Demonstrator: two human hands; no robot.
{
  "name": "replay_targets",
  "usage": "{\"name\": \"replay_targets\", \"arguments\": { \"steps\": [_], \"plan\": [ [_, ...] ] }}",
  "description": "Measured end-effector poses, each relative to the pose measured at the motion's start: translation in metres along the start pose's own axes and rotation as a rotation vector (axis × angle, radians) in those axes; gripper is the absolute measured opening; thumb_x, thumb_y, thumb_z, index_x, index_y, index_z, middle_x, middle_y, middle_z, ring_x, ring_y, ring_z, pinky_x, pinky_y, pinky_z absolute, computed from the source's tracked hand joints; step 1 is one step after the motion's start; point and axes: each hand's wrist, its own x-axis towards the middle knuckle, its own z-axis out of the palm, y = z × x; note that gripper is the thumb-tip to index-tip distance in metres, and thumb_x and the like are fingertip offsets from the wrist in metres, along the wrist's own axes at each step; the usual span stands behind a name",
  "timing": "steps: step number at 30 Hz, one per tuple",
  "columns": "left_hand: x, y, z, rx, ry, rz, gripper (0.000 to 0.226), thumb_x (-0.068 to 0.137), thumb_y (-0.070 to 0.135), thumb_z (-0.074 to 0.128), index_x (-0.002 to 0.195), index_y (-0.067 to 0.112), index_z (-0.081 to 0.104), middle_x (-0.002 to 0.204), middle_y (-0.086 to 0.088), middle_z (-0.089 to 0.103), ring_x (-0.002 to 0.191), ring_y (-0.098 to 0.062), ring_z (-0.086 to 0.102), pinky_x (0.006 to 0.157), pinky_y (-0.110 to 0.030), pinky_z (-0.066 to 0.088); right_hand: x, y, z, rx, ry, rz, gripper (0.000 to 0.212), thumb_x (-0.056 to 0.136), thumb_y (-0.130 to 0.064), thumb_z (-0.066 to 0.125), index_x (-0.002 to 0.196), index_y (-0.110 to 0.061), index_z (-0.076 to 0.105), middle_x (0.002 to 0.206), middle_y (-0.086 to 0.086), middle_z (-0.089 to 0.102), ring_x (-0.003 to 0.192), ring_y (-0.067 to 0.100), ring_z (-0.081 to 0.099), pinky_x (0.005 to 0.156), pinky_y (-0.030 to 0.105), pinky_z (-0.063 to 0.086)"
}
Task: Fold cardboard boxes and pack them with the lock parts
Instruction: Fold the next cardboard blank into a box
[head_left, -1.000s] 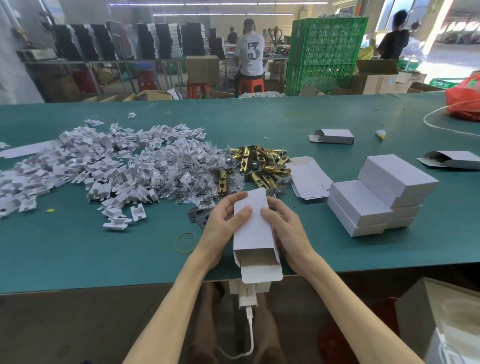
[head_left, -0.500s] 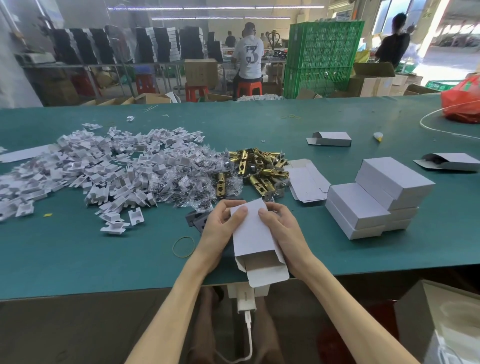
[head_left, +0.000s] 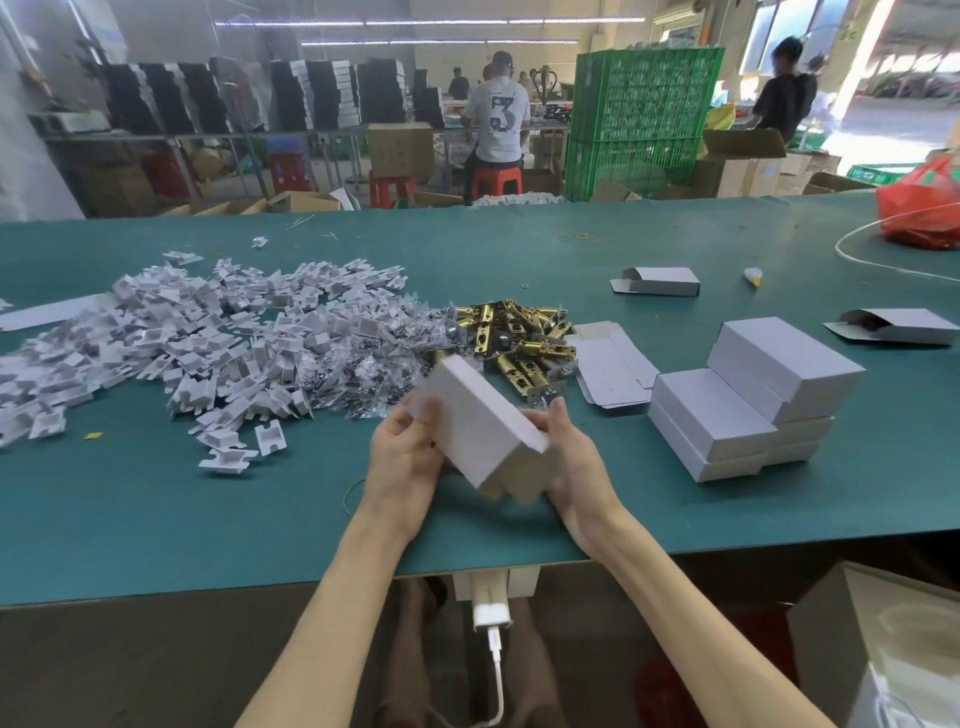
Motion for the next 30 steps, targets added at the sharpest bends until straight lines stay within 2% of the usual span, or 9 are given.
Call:
{"name": "replay_targets", "arguments": {
  "steps": [3,5,8,11,14,17,22,27,30],
  "plan": [
    [0.005,0.006,-0.011,-0.269,0.039,0.010,0.031,0.088,0.010,0.068,0.117,0.017,0.065,0.108,-0.002,0.074,0.105,-0.020,0.066,0.093,-0.035,0.054,0.001,-0.002,0.001,0.107,-0.054,-0.014,0.065,0.091,-0.060,0.046,0.127,-0.007,0.061,0.114,0.015,0.074,0.105,0.028,0.072,0.087,0.034,0.060],
    [0.006,0.007,-0.012,-0.357,0.046,0.020,0.052,0.073,-0.004,0.066,0.119,0.020,0.064,0.116,-0.002,0.070,0.112,-0.022,0.064,0.099,-0.034,0.051,0.002,-0.002,0.002,0.125,-0.066,-0.028,0.060,0.095,-0.055,0.047,0.128,-0.006,0.058,0.112,0.015,0.075,0.106,0.028,0.072,0.085,0.031,0.060],
    [0.006,0.008,-0.009,-0.277,-0.052,0.041,0.064,0.082,0.010,0.071,0.142,0.021,0.050,0.125,-0.003,0.070,0.115,-0.020,0.066,0.098,-0.031,0.056,0.002,0.001,0.004,0.115,-0.042,-0.035,0.057,0.094,-0.050,0.054,0.128,-0.004,0.054,0.111,0.019,0.073,0.099,0.033,0.073,0.075,0.029,0.061],
    [0.002,0.009,-0.002,-0.180,-0.167,-0.029,0.089,0.066,0.022,0.095,0.142,0.016,0.051,0.132,-0.009,0.067,0.120,-0.022,0.064,0.110,-0.036,0.050,0.005,0.004,0.001,0.175,0.008,-0.033,0.049,0.097,-0.042,0.057,0.130,-0.008,0.041,0.102,0.018,0.076,0.090,0.036,0.075,0.067,0.029,0.061],
    [-0.002,0.009,0.002,-0.137,-0.184,-0.044,0.071,0.085,0.012,0.074,0.150,0.002,0.046,0.131,-0.013,0.067,0.122,-0.025,0.062,0.103,-0.033,0.055,0.009,0.006,-0.004,0.292,0.038,-0.039,0.037,0.105,-0.030,0.051,0.134,-0.011,0.037,0.100,0.017,0.076,0.091,0.039,0.074,0.071,0.034,0.061],
    [-0.003,0.008,0.002,-0.115,-0.136,-0.079,0.066,0.093,0.004,0.061,0.155,0.004,0.040,0.136,-0.014,0.064,0.124,-0.025,0.061,0.108,-0.035,0.052,0.010,0.009,-0.003,0.226,0.036,-0.064,0.036,0.104,-0.024,0.054,0.132,-0.006,0.041,0.106,0.017,0.076,0.095,0.036,0.074,0.073,0.031,0.061],
    [-0.006,0.008,0.006,-0.055,-0.128,-0.091,0.065,0.089,0.009,0.066,0.151,0.011,0.047,0.140,-0.013,0.063,0.128,-0.026,0.060,0.101,-0.041,0.053,0.012,0.009,-0.007,0.312,0.104,-0.050,0.022,0.101,-0.007,0.057,0.120,-0.005,0.046,0.102,0.021,0.075,0.089,0.034,0.076,0.068,0.030,0.060],
    [-0.005,0.002,0.007,-0.001,-0.090,-0.071,0.031,0.100,0.001,0.055,0.130,0.012,0.054,0.127,-0.016,0.068,0.131,-0.040,0.059,0.096,-0.052,0.059,0.010,0.009,-0.006,0.301,0.115,-0.050,0.023,0.097,0.000,0.058,0.119,-0.002,0.053,0.110,0.021,0.073,0.092,0.034,0.075,0.071,0.032,0.062],
    [-0.006,0.002,0.008,-0.080,-0.096,-0.085,0.027,0.091,0.006,0.052,0.116,0.012,0.060,0.133,-0.020,0.066,0.128,-0.038,0.061,0.093,-0.058,0.058,0.009,0.008,-0.007,0.262,0.146,-0.042,0.022,0.095,0.008,0.057,0.113,-0.003,0.063,0.108,0.013,0.073,0.095,0.029,0.073,0.077,0.037,0.063]
  ]
}}
